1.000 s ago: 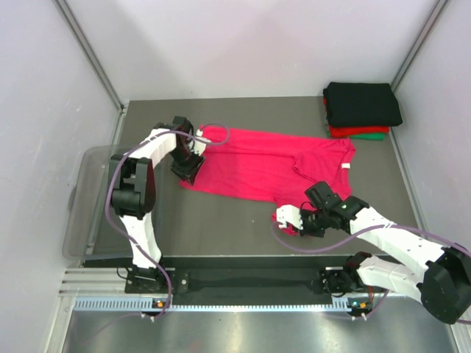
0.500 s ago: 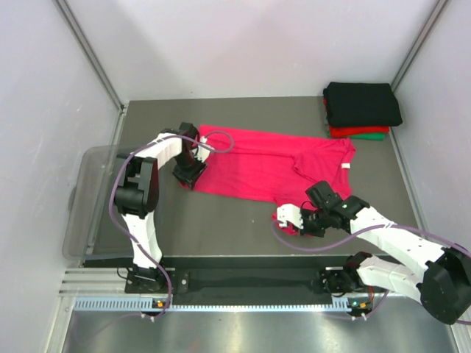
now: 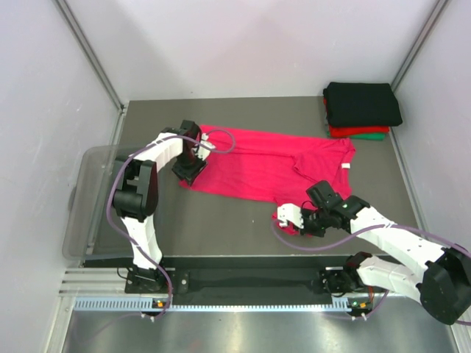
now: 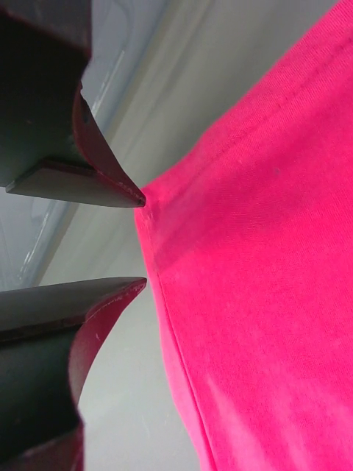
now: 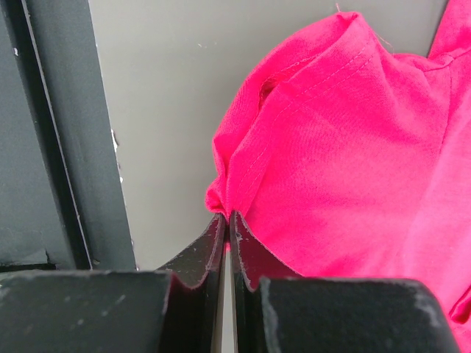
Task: Fold and stack the t-shirts
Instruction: Fold the tshirt
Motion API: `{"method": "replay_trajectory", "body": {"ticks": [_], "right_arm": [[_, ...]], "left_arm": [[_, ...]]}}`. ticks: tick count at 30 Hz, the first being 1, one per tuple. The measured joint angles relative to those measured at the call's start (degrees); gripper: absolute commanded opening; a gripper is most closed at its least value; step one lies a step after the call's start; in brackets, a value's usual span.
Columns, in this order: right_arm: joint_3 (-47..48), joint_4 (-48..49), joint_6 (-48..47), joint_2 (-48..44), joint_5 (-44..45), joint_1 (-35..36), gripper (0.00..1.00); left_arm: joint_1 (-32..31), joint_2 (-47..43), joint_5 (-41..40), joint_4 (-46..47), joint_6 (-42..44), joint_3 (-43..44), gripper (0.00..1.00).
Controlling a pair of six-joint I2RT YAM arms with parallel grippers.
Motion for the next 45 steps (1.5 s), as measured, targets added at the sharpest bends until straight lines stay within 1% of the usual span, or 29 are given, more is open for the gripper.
{"method": "replay_trajectory", "body": {"ticks": [7, 12, 14, 18, 21, 24, 28, 29, 32, 36, 41, 45], "right_arm": [[0.0, 0.0, 0.0, 0.0, 0.0, -0.5, 0.02], [0.0, 0.0, 0.0, 0.0, 0.0, -1.3, 0.02], [0.0, -0.1, 0.0, 0.0, 0.0, -1.5, 0.02], [0.0, -0.1, 0.0, 0.0, 0.0, -1.5, 0.02], [0.0, -0.1, 0.0, 0.0, 0.0, -1.6, 0.03], [0.0, -0.1, 0.0, 0.0, 0.0, -1.6, 0.02], [0.0, -0.1, 0.0, 0.0, 0.0, -2.0, 0.00], [0.0, 0.0, 0.1, -0.1, 0.0, -2.1, 0.00], [0.0, -0.1, 0.5, -1.7, 0.2, -3.8, 0.00], [1.3, -1.8, 0.9, -6.0, 0.7, -7.8, 0.00], [8.3, -5.7, 1.9, -8.9, 0.6, -13.7, 0.00], [11.3, -6.6, 3.3, -9.5, 0.4, -17.3, 0.00]], "left_arm": [[0.0, 0.1, -3.5, 1.2, 0.7, -0.4, 0.49], [0.0, 1.3, -4.5, 2.0, 0.8, -0.6, 0.33], [0.0, 1.9, -4.5, 2.0, 0.9, -0.7, 0.33], [0.0, 2.3, -4.5, 1.9, 0.8, -0.8, 0.37], [0.0, 2.3, -4.5, 1.9, 0.8, -0.9, 0.38], [0.0, 2.3, -4.5, 1.9, 0.8, -1.1, 0.29], [-0.3, 2.3, -4.2, 1.7, 0.2, -1.3, 0.04], [-0.4, 2.3, -4.2, 1.6, 0.1, -1.3, 0.00], [-0.4, 2.3, -4.2, 1.6, -0.2, -1.3, 0.00], [-0.3, 2.2, -4.2, 1.4, -0.3, -1.2, 0.00], [-0.3, 2.0, -4.2, -0.5, -0.3, 0.0, 0.00], [-0.4, 0.9, -4.2, -3.1, -0.3, 2.7, 0.00]]}}
